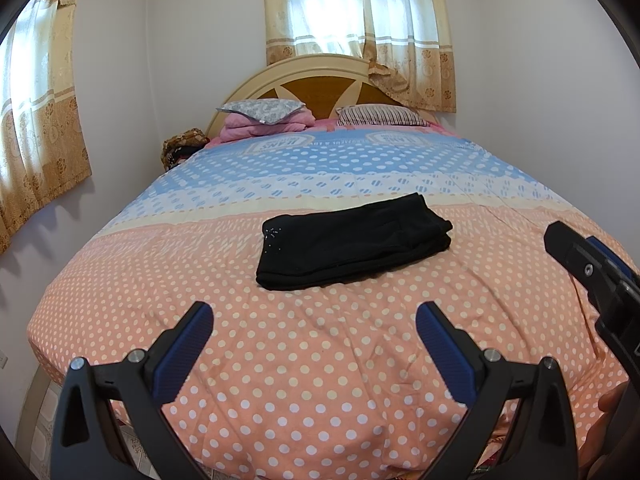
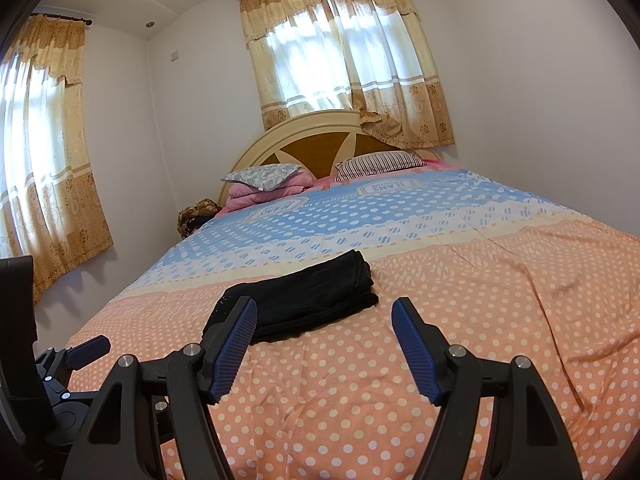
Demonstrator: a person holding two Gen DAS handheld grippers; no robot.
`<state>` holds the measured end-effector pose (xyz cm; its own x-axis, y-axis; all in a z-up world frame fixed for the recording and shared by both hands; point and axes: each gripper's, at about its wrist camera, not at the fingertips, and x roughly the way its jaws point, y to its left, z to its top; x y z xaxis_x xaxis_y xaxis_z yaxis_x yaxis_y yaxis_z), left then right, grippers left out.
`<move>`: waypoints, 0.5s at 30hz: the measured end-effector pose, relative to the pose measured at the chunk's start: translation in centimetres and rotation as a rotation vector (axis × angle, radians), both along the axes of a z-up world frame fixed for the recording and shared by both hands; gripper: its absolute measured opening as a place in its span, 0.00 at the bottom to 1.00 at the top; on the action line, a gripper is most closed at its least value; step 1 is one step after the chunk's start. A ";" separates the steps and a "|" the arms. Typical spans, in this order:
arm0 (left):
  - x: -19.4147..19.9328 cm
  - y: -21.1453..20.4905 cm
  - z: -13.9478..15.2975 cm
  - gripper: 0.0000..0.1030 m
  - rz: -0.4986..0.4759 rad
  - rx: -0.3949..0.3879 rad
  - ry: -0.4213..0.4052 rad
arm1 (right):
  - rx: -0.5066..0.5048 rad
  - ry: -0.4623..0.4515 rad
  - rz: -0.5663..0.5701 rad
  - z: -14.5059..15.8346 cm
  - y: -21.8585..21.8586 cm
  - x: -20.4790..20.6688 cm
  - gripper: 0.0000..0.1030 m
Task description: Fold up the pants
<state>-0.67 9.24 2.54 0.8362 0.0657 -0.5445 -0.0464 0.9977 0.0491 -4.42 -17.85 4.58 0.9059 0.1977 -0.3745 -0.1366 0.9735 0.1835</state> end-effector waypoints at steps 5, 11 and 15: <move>0.0 0.0 0.0 1.00 0.003 -0.002 0.001 | -0.001 0.001 -0.001 0.1 0.2 0.0 0.70; 0.2 0.0 -0.1 1.00 0.006 -0.006 0.010 | -0.003 -0.003 -0.003 0.2 0.4 -0.1 0.70; 0.2 0.0 -0.1 1.00 0.009 -0.005 0.012 | -0.003 -0.001 -0.004 0.1 0.6 -0.2 0.70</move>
<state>-0.47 9.23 2.45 0.8291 0.0706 -0.5547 -0.0553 0.9975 0.0444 -4.58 -17.30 4.71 0.9071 0.1932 -0.3739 -0.1332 0.9745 0.1803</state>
